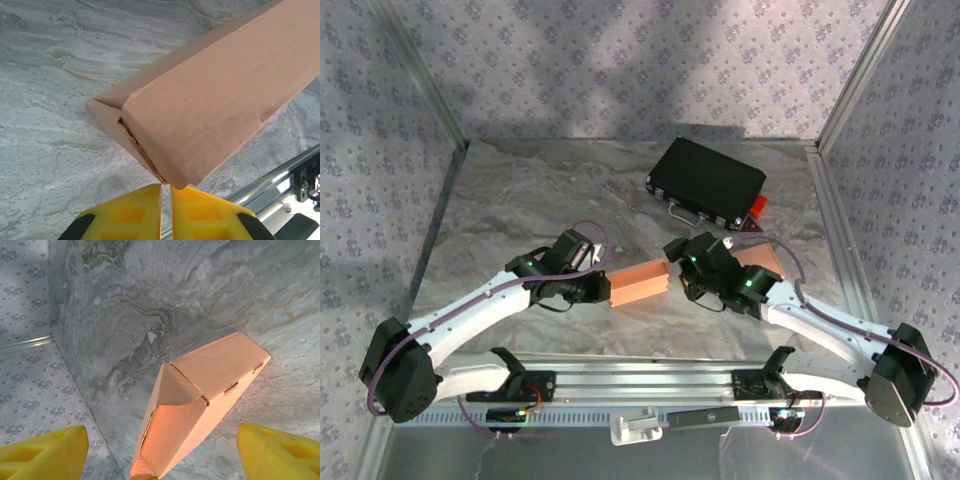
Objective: Fold the paper box
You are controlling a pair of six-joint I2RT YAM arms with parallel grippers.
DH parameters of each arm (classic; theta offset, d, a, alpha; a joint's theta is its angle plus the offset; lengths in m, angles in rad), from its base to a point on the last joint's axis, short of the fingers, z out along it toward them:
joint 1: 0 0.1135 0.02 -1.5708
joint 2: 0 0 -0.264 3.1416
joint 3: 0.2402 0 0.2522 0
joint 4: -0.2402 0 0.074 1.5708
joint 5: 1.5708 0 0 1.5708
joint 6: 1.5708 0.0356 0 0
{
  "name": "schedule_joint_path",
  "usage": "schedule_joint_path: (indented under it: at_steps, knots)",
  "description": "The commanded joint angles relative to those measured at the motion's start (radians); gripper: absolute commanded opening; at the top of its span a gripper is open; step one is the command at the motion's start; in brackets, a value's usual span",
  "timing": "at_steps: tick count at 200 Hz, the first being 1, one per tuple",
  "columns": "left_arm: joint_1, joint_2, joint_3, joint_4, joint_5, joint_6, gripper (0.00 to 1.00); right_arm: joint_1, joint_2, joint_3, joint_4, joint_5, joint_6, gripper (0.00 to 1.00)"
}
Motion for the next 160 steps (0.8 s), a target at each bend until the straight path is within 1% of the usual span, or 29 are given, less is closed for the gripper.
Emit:
schedule_joint_path:
  at_steps: [1, 27, 78, 123, 146, 153, 160]
  knots:
    - [-0.008, -0.013, 0.025, -0.02, -0.011, -0.003, 0.13, -0.02, 0.042, -0.006, 0.07, -0.095, -0.008, 0.77]
    - [-0.008, -0.013, 0.024, -0.02, -0.011, -0.002, 0.13, -0.027, 0.087, 0.0, 0.077, -0.138, -0.027, 0.73]
    - [-0.008, -0.015, 0.024, -0.021, -0.013, -0.001, 0.13, -0.046, 0.134, -0.037, 0.118, -0.164, -0.029, 0.59]
    - [-0.008, -0.015, 0.029, -0.021, -0.009, 0.002, 0.13, -0.048, 0.142, -0.046, 0.121, -0.152, -0.032, 0.49]
    - [-0.008, -0.033, 0.029, -0.015, -0.009, -0.005, 0.14, -0.048, 0.149, -0.049, 0.129, -0.151, -0.029, 0.46]
    - [-0.007, -0.047, 0.026, -0.01, -0.007, -0.011, 0.18, -0.048, 0.152, -0.048, 0.13, -0.152, -0.029, 0.46]
    - [-0.007, -0.068, 0.024, 0.0, -0.007, -0.022, 0.26, -0.048, 0.154, -0.047, 0.132, -0.153, -0.029, 0.45]
